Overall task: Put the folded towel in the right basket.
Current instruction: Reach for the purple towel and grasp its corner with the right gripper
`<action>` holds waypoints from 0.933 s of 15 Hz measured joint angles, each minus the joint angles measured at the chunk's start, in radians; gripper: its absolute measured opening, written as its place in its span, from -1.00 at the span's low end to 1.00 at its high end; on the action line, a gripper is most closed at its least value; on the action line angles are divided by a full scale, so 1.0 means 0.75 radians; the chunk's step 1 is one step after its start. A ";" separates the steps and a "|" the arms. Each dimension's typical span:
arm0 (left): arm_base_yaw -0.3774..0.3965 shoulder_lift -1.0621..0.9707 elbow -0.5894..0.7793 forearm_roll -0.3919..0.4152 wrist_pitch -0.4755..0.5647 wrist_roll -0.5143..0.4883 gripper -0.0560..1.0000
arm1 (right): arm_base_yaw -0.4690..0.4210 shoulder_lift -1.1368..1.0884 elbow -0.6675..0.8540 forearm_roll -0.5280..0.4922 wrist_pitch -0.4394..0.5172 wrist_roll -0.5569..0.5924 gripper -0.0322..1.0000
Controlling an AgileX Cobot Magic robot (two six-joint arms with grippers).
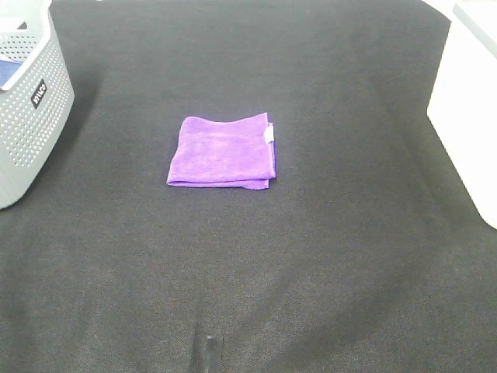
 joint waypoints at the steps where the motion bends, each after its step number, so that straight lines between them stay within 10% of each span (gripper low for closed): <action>1: 0.000 0.000 0.000 0.000 0.000 0.000 0.98 | 0.000 0.011 0.000 -0.008 0.000 0.000 0.95; 14: 0.000 0.000 0.000 0.000 0.000 -0.004 0.98 | 0.099 1.991 -1.189 0.489 -0.052 0.007 0.90</action>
